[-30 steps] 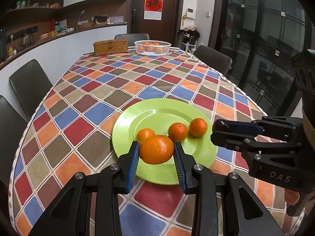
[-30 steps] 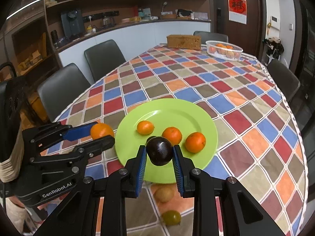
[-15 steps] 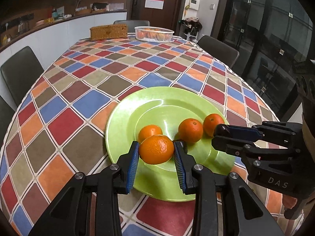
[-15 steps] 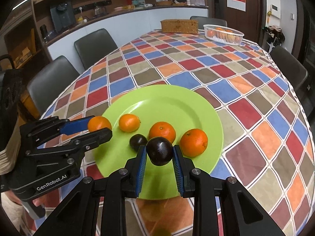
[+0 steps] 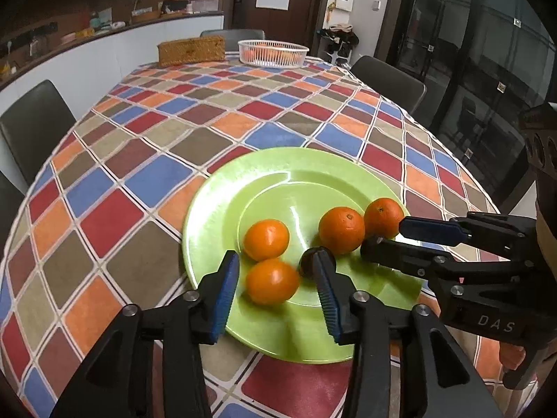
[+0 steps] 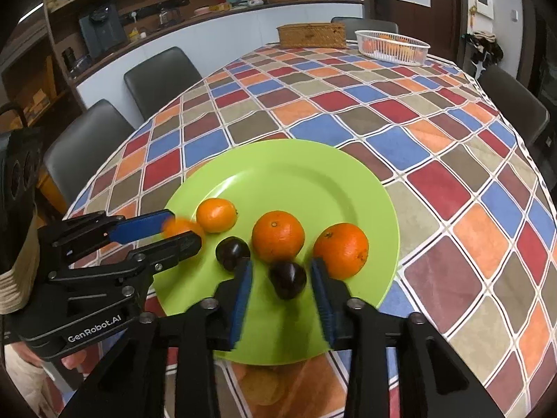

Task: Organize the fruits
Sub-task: 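Carry the orange and plum onto the green plate and open both tools, then withdraw both open tools from the plate toward the tomatoes and kiwis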

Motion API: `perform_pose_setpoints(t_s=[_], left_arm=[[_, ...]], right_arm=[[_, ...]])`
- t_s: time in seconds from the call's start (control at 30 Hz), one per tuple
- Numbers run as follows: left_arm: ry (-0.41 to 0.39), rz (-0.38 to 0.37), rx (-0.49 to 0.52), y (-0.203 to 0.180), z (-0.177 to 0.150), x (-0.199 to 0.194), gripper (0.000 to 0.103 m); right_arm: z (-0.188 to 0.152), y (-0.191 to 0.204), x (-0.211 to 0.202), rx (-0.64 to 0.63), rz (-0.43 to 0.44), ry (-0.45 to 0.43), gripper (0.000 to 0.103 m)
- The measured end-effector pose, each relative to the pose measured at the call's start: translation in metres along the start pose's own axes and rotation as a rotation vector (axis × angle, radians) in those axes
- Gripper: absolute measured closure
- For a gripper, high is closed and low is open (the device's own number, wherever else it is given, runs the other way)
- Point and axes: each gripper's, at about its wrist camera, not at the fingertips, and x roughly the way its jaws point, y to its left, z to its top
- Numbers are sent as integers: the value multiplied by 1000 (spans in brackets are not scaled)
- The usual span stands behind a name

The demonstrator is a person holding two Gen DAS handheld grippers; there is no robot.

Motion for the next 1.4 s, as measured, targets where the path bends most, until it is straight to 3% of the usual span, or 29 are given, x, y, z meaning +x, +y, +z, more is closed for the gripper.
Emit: perform_pose_setpoints(t_s=[0.43, 0.5, 0.8, 0.93, 1.07, 1.4], left_arm=[[-118, 73, 47, -27, -9, -76, 45], [-144, 84, 57, -32, -12, -90, 42], [-230, 100, 104, -60, -37, -141, 35], [-262, 107, 123, -73, -50, -156, 30], [-287, 112, 157, -86, -64, -166, 26], [-338, 144, 216, -113, -102, -180, 21]], right_arm=[[-12, 12, -61, -42, 5, -106, 64], [-15, 15, -74, -51, 3, -131, 56], [-38, 24, -129, -98, -20, -232, 50], [-52, 27, -147, -121, -34, -264, 50], [-68, 29, -162, -143, -52, -293, 42], [-105, 35, -178, -269, -99, -310, 42]])
